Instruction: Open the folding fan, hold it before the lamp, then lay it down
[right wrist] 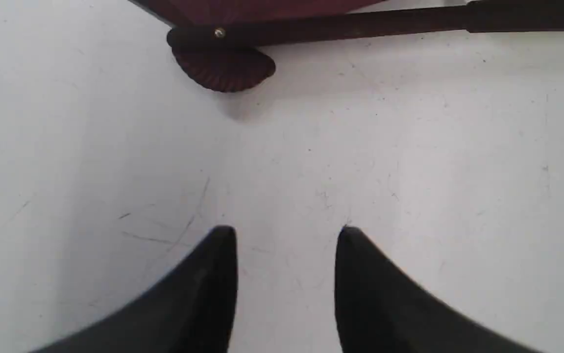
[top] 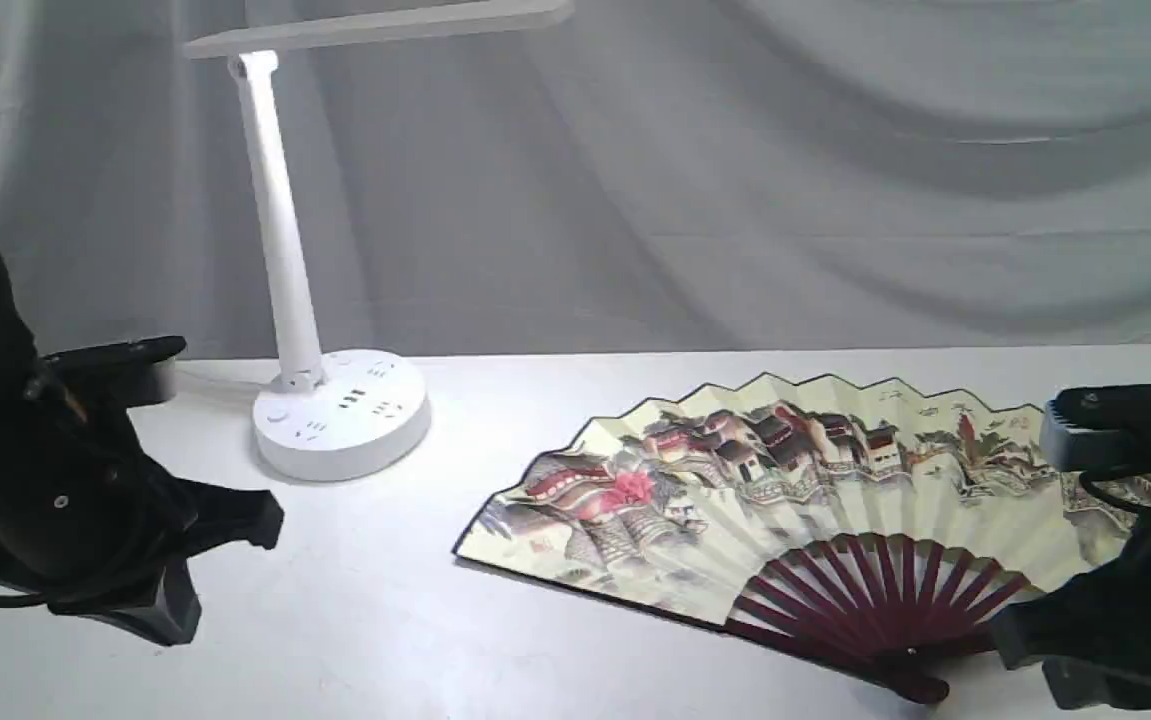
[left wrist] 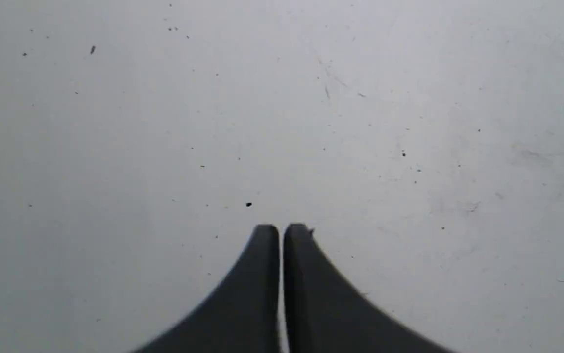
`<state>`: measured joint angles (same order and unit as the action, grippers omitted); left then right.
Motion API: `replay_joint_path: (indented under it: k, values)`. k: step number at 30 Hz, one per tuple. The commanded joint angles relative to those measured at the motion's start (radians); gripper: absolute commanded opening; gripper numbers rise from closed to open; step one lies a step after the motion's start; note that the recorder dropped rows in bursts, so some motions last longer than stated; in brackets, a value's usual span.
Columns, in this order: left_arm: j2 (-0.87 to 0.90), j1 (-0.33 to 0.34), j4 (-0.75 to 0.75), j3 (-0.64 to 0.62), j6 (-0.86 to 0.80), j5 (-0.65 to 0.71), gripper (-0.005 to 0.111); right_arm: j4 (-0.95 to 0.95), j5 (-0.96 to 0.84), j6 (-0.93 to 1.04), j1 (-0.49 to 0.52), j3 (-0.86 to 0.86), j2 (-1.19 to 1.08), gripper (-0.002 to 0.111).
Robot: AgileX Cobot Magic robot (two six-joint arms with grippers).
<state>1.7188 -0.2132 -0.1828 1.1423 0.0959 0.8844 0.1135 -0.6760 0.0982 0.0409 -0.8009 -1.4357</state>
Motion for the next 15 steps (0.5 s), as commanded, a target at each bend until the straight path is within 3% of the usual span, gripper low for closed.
replay_joint_path:
  k: [1,7,15]
  values:
    - [-0.012,0.005,0.007,0.002,-0.003,0.014,0.000,0.003,0.013,-0.003,-0.004,-0.005,0.010,0.029]
    - [-0.028,0.005,0.018,0.002,-0.028,0.074,0.000,0.000,0.007,-0.051,-0.004,-0.005,0.010,0.002]
    - [-0.126,0.007,0.175,0.002,-0.033,0.099,0.000,-0.025,-0.082,-0.054,0.006,-0.080,0.010,0.000]
